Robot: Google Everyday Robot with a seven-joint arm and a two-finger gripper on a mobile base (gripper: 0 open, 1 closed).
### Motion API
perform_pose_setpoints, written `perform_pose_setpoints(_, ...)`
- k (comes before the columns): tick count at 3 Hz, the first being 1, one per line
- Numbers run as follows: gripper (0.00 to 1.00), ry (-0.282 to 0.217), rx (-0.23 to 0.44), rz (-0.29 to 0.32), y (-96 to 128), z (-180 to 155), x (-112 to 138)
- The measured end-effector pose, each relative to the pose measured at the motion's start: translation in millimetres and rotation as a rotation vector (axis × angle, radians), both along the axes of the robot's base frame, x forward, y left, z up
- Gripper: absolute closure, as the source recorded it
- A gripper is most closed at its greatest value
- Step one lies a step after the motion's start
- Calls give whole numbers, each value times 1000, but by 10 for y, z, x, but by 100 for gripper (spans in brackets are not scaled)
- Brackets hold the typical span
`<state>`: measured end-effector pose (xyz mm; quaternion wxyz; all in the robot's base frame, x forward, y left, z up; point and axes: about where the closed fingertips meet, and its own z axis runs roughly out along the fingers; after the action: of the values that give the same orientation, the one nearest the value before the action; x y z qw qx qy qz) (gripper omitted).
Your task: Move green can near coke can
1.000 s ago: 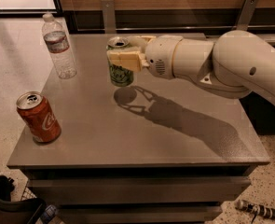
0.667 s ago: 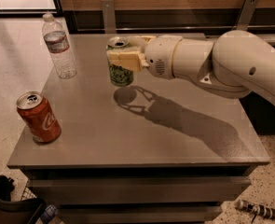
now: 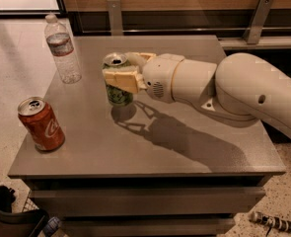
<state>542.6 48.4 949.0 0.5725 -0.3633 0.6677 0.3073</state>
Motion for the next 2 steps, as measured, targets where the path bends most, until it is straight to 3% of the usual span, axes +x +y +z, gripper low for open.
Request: perform_pose_setpoints(2,100,-3,57,20,168,-166,-216)
